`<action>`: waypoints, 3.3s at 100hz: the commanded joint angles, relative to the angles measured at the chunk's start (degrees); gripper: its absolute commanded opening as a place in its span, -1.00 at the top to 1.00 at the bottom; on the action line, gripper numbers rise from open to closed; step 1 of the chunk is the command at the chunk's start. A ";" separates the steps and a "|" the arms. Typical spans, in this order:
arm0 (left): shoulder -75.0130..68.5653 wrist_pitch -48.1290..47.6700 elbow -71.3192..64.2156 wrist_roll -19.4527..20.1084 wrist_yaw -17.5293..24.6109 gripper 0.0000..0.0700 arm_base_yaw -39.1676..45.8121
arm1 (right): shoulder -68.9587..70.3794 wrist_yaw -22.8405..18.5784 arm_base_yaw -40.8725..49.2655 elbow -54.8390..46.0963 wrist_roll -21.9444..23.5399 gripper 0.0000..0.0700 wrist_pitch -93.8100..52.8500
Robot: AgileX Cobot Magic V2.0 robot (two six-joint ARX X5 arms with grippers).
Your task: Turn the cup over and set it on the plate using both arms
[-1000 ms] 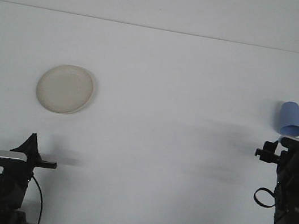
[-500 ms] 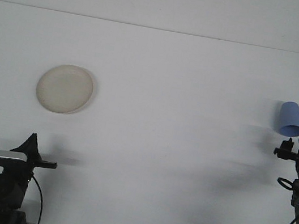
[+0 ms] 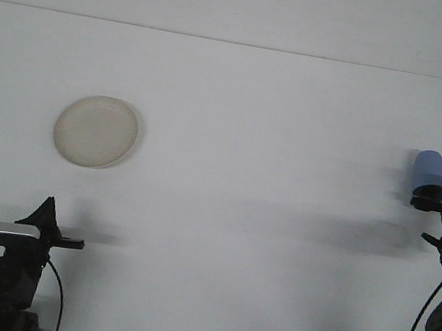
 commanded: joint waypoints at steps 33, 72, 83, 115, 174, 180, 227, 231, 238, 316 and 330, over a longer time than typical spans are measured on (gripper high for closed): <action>-0.13 0.72 -1.09 -0.20 -0.13 0.96 0.00 | 7.13 -4.57 -0.42 5.86 -0.70 0.99 2.84; -0.13 0.72 -1.09 -0.20 -0.13 0.96 0.00 | -2.36 -5.68 0.26 5.86 4.66 1.00 -5.35; -0.13 0.72 -1.09 -0.20 -0.13 0.96 0.00 | -8.79 -5.68 1.68 5.86 10.10 1.00 -12.24; -0.13 0.74 -1.09 -0.20 -0.13 0.96 0.00 | -30.93 0.85 17.35 6.08 20.39 1.00 -40.41; -0.13 0.74 -1.09 -0.17 -0.15 0.96 0.00 | -25.92 16.74 71.32 21.51 15.78 1.00 -89.79; -0.13 0.74 -1.09 -0.20 -0.13 0.96 0.00 | -23.28 16.76 74.18 21.51 15.34 1.00 -91.41; -0.13 0.76 -1.09 -0.20 -0.15 0.96 0.00 | -11.08 19.65 83.76 21.77 13.64 1.00 -96.13; -0.13 0.74 -1.09 -0.20 -0.13 0.96 0.00 | -10.93 19.67 83.76 21.77 13.66 0.99 -96.08; -0.13 0.76 -1.09 -0.17 -0.15 0.96 0.00 | -10.82 19.56 83.76 21.77 13.70 0.83 -96.08; -0.13 0.76 -1.09 -0.20 -0.13 0.96 0.00 | -44.41 23.69 80.59 20.13 12.15 -0.18 -85.24; -0.13 0.76 -1.09 -0.20 -0.15 0.96 0.00 | -60.15 27.30 80.59 9.42 14.47 -0.18 -74.51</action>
